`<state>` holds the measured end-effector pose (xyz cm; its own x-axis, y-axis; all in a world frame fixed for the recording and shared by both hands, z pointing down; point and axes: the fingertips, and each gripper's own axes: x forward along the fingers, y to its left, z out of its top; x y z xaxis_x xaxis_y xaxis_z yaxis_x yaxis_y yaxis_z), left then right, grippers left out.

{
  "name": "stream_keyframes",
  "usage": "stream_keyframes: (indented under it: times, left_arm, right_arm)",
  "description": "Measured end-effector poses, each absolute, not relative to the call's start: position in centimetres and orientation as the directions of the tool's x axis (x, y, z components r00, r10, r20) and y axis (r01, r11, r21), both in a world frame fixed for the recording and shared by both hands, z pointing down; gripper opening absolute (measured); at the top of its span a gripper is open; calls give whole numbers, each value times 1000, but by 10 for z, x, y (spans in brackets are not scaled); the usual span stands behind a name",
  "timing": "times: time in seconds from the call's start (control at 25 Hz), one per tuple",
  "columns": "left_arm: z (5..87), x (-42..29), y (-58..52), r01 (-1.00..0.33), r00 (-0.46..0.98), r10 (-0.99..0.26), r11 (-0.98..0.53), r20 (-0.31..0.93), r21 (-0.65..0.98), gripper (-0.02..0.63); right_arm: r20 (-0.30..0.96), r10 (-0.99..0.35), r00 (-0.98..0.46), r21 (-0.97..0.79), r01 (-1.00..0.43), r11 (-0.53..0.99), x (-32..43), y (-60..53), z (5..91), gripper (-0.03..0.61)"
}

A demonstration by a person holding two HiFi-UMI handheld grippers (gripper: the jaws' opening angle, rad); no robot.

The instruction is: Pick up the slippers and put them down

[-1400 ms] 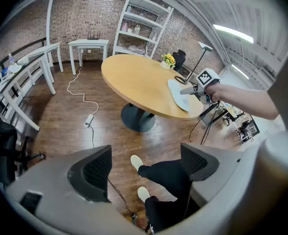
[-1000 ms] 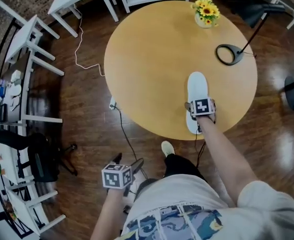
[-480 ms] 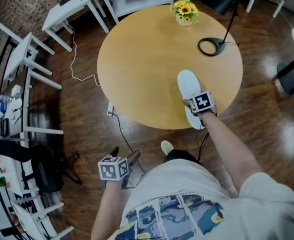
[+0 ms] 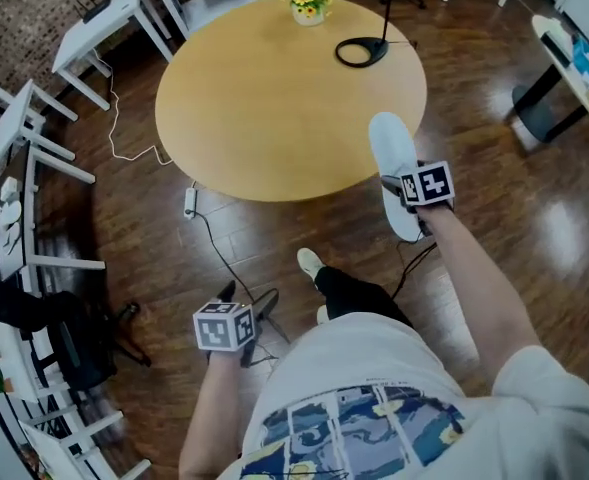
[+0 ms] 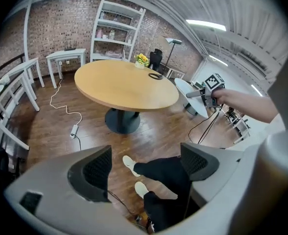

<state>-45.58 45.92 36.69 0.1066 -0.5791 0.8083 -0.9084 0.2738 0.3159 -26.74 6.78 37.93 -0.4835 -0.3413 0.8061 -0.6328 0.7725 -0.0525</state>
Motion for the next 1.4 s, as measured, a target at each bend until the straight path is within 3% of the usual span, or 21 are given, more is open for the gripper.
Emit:
stream_keyframes:
  times: [0.32,0.72,1.04,1.4]
  left_arm:
    - [377,-359,411,-941,223,-533,101,816,323,440]
    - [410,-197,197,-943,333,-384,-128,861,307,440]
    - [543,4,24,-886,417,-187,-302,889,352,440]
    - [747,120,-35,-825,485,-47,-354,873,440,440]
  right_arm:
    - [832,-408,-377,-21,-755,655,-72,60,381,447]
    - [871,-381,-310,-81,-856,511,126,-71,471,448]
    - [917,-309,-251,-111,-907,407,289,-192,698,448]
    - [923,-289,-253,-152,-932,328,341,-240,1020,448]
